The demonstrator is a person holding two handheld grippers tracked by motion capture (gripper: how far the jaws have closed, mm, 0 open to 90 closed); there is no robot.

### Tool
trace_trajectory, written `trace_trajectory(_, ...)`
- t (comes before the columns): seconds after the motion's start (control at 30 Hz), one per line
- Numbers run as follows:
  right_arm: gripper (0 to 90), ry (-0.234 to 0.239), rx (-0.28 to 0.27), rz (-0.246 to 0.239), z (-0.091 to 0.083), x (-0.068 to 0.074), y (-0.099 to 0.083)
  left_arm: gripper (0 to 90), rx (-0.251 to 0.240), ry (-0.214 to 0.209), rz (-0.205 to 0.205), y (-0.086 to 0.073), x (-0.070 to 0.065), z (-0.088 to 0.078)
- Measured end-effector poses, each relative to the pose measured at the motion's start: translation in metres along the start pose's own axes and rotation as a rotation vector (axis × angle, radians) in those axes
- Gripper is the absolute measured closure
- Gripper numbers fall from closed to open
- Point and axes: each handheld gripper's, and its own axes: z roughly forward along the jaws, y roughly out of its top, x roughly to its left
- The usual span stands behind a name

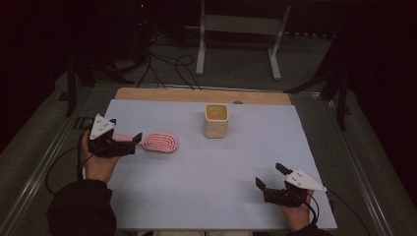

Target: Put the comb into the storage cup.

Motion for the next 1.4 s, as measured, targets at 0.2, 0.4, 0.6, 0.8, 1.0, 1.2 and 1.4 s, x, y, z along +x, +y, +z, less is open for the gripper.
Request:
trace_trajectory(0.2,7.4,0.0,0.003,0.0,0.0,0.0,0.0,0.2,0.023,0.011,0.006,0.001,0.003,0.007)
trace_trajectory(0.4,7.4,-0.002,-0.003,0.004,-0.001,0.0,0.0,0.2,0.041,0.026,0.012,0.003,0.006,0.015)
trace_trajectory(0.6,7.4,-0.002,-0.002,0.007,-0.001,0.0,0.0,0.2,0.052,0.035,-0.011,0.003,0.011,0.022)
trace_trajectory(0.8,7.4,-0.001,-0.002,0.01,-0.001,0.0,0.0,0.2,0.07,0.045,-0.022,0.002,0.014,0.03)
trace_trajectory(1.0,7.4,-0.001,-0.002,0.008,-0.001,-0.001,0.0,0.2,0.096,0.051,-0.027,0.001,0.016,0.041)
trace_trajectory(1.2,7.4,0.0,0.001,0.005,0.0,-0.001,0.0,0.2,0.122,0.06,-0.046,0.001,0.018,0.051)
trace_trajectory(1.4,7.4,-0.003,0.002,0.007,0.0,-0.001,0.0,0.2,0.159,0.075,-0.064,-0.001,0.023,0.061)
